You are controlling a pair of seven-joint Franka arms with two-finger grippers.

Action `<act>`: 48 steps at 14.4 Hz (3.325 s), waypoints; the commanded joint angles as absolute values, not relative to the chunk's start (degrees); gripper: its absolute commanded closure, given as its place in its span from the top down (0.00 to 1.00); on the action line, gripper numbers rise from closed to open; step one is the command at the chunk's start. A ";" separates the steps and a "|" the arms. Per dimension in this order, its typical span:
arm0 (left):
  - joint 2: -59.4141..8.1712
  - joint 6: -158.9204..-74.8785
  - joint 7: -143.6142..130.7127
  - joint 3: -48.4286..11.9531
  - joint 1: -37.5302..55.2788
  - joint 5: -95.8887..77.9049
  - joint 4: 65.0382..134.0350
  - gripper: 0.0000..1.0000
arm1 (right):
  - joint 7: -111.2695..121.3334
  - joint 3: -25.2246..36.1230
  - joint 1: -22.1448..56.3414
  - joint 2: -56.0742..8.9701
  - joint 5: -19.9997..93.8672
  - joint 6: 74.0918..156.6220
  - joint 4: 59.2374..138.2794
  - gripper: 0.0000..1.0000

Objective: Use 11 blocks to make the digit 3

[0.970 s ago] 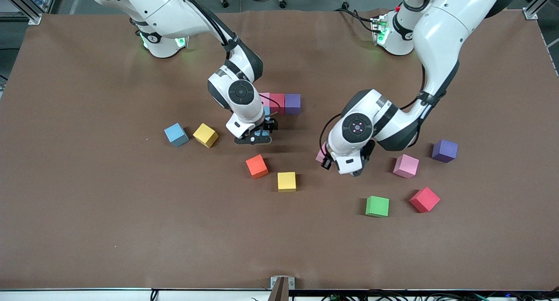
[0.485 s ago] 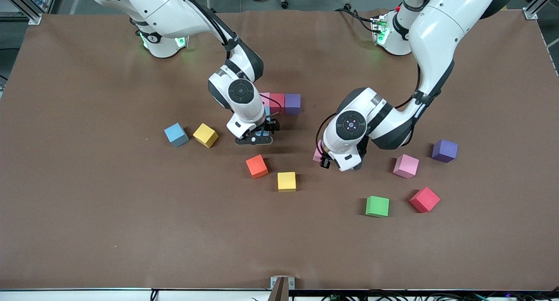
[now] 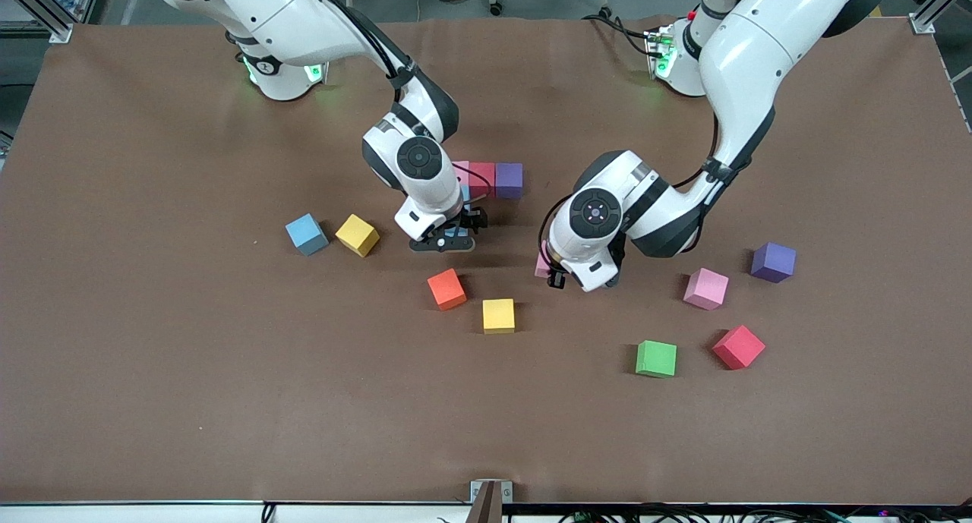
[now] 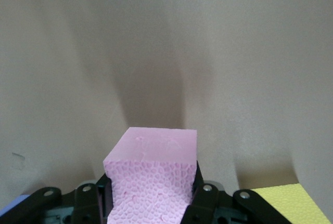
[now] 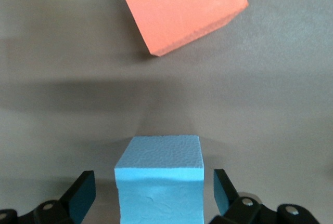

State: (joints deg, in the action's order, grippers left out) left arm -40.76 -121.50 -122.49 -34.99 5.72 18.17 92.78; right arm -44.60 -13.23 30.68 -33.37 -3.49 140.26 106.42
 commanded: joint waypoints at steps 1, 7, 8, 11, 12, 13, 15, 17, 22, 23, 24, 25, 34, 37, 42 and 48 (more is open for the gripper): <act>-40.87 -121.73 -123.22 -34.98 5.80 17.75 92.28 0.13 | -44.91 -13.10 30.15 -32.34 -3.69 139.40 105.21 1.00; -40.96 -122.87 -124.27 -34.98 5.45 17.40 92.37 0.13 | -41.57 -13.10 23.48 -32.26 -3.78 127.81 95.99 1.00; -40.96 -123.05 -126.63 -34.98 5.71 17.49 92.46 0.13 | -41.66 -13.10 22.07 -32.26 -3.78 126.92 95.02 1.00; -41.57 -125.42 -134.18 -34.89 9.75 17.93 92.73 0.14 | -41.66 -12.74 18.21 -32.08 -3.95 126.65 94.66 1.00; -41.57 -125.42 -136.38 -34.89 10.02 18.10 92.72 0.14 | -41.66 -12.66 16.80 -31.73 -4.22 125.87 94.66 1.00; -41.49 -125.42 -137.62 -34.89 9.76 18.19 93.25 0.14 | -41.92 -12.57 15.57 -31.38 -4.31 125.08 94.66 1.00; -41.57 -127.34 -140.25 -34.89 10.80 18.11 93.78 0.14 | -42.01 -12.48 12.58 -30.85 -4.39 124.37 94.66 1.00; -41.57 -129.37 -143.42 -34.81 13.69 18.19 94.04 0.13 | -41.05 -12.48 8.46 -30.85 -4.48 124.10 95.01 1.00; -42.53 -134.90 -145.80 -33.84 16.43 18.45 95.54 0.13 | -39.73 -12.39 7.30 -31.20 -4.83 124.19 94.75 1.00; -42.71 -135.09 -145.98 -32.97 17.39 19.76 95.80 0.13 | -39.81 -12.39 7.29 -31.38 -5.01 124.36 94.66 1.00; -42.98 -135.17 -146.42 -32.00 18.62 20.99 95.80 0.13 | -39.81 -12.39 7.29 -31.46 -5.01 124.54 94.66 1.00; -43.15 -135.35 -147.47 -31.73 19.68 21.35 95.80 0.13 | -39.81 -12.39 7.29 -31.64 -5.10 124.63 94.57 1.00; -42.80 -139.84 -155.30 -30.76 21.88 22.94 99.58 0.13 | -39.81 -12.39 7.29 -32.52 -7.99 124.72 94.48 1.00; -42.80 -139.75 -154.95 -29.45 23.47 23.11 99.05 0.14 | -39.81 -12.39 7.29 -32.78 -8.61 124.72 94.13 1.00; -43.95 -139.31 -154.78 -29.09 24.35 26.89 98.18 0.14 | -39.81 -12.39 7.21 -32.87 -8.88 124.72 93.96 1.00; -44.38 -138.69 -154.95 -29.09 24.43 26.37 97.03 0.22 | -39.81 -12.39 7.29 -32.96 -8.96 124.72 93.78 1.00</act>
State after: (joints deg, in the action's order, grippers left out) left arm -43.61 -139.22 -153.47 -30.28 23.48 25.06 97.99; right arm -39.51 -11.74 7.84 -32.94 -7.68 124.61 93.87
